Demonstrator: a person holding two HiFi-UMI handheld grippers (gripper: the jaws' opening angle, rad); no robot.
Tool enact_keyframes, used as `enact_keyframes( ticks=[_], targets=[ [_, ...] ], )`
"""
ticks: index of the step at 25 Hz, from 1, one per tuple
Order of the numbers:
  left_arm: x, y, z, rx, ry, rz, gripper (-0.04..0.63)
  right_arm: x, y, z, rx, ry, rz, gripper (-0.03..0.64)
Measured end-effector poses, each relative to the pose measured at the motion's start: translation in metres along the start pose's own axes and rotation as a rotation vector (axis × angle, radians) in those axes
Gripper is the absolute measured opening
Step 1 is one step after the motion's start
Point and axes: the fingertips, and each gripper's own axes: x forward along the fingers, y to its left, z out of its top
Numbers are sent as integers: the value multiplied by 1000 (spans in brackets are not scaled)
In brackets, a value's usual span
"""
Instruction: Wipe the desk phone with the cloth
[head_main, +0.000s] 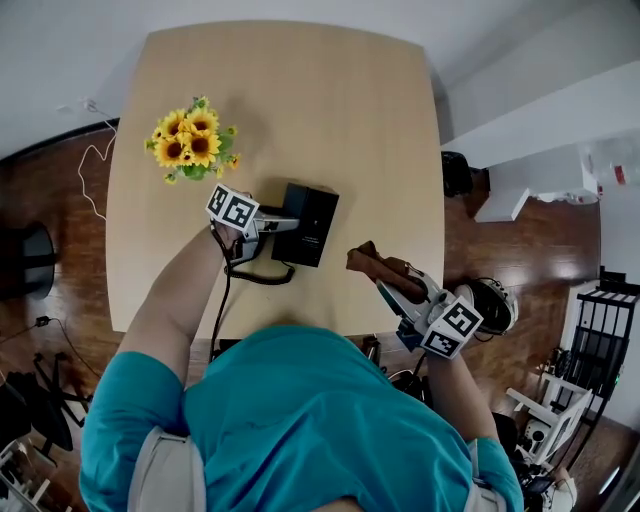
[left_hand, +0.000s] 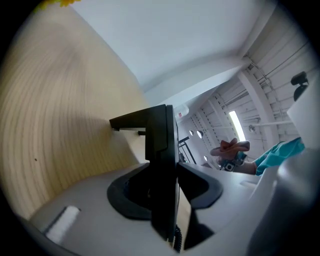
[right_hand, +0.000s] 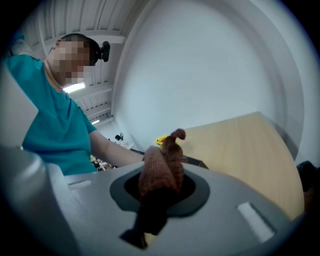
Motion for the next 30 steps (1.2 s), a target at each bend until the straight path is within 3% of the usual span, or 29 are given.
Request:
enact_keyframes(
  ticks=[6,11,13,16,20,23,26,30],
  targets=[
    [-8,-11,-5,-8,-16,-49,166,-7,-5,0,2,-14,-19,60],
    [-11,-63,0,18,-50,-148,166,4,-6,10,-80,-16,-6,60],
    [-14,-86,3,8,-64,-163,166,14,0,19,-180,-11,5,60],
    [-18,-112,6,-17,-73,-166,166,35,12,43,-417,9,24,60],
    [-25,-139,9,-95,-67,-158,166,73,13,65,-743,110,-7,60],
    [-31,-155,16,-94,-94,-157,166,92,19,64,-922,173,-3,60],
    [-44,-168,25,-129,-159,-168,166,100,37,45,-992,204,46,61],
    [-52,-177,31,-154,-207,-179,166,91,55,21,-929,211,109,61]
  ],
)
